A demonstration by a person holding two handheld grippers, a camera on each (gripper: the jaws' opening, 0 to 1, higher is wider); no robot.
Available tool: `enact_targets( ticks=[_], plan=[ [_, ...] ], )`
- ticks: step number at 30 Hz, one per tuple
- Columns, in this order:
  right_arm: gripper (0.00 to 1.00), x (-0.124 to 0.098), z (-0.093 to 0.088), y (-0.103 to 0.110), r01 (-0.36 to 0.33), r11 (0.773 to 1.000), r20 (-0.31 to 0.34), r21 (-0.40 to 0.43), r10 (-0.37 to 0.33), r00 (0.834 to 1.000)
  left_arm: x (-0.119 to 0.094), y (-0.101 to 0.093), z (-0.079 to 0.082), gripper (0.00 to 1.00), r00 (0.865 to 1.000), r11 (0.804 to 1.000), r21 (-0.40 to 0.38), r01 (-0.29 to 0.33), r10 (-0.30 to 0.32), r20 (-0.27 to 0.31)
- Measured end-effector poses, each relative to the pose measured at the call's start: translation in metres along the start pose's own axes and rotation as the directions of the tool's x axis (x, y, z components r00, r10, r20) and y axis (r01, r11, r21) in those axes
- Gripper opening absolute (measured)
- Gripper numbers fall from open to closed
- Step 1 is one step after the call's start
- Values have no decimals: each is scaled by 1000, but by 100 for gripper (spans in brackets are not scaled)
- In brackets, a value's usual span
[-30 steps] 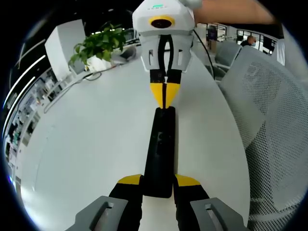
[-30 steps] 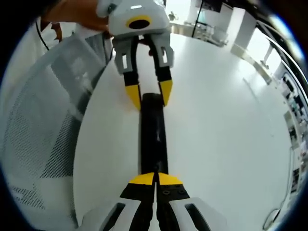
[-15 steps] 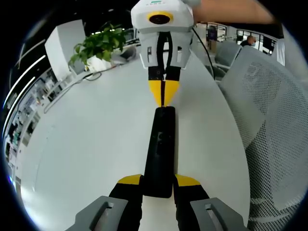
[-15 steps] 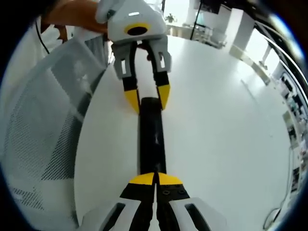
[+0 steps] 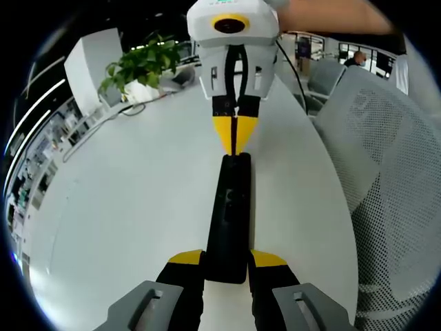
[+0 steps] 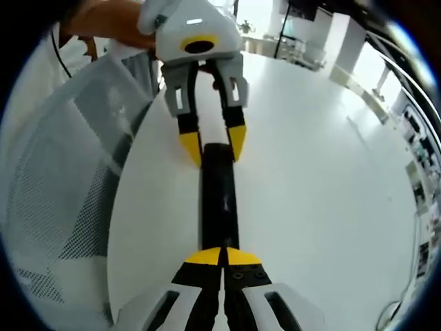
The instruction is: Press the specified remote control buttons in sequence, fully releasing each button before pressing the next.
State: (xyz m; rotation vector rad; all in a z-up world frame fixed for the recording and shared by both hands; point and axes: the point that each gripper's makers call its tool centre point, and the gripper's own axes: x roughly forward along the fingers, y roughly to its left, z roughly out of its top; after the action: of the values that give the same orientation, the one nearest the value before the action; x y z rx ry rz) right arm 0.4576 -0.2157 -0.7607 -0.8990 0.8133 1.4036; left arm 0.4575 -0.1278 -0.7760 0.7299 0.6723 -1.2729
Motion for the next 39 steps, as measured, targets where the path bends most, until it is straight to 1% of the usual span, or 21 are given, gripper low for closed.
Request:
enact_targets(
  ticks=[6,12,17,22,28,39],
  plan=[
    [0,-1,1,0,-10,1000,-21,-16,9,1000,0,0,0,24,1000,1000,-1,0,0,1],
    [0,-2,-1,1,-38,996,-102,-76,31,994,1,-1,1,24,1000,1000,-2,-1,1,3],
    [0,-6,4,-1,-61,994,-132,-88,49,990,1,0,1,24,1000,1000,-1,0,0,2],
    [0,-7,1,0,-87,991,-175,-101,68,982,1,0,1,24,1000,1000,-2,0,0,2],
    [0,-5,0,1,-105,989,-195,-105,83,977,1,-1,1,24,1000,1000,-2,3,-3,5],
    [0,1,0,3,-127,986,-213,-110,102,972,1,-1,1,24,1000,1000,1,7,-7,7]
  ],
)
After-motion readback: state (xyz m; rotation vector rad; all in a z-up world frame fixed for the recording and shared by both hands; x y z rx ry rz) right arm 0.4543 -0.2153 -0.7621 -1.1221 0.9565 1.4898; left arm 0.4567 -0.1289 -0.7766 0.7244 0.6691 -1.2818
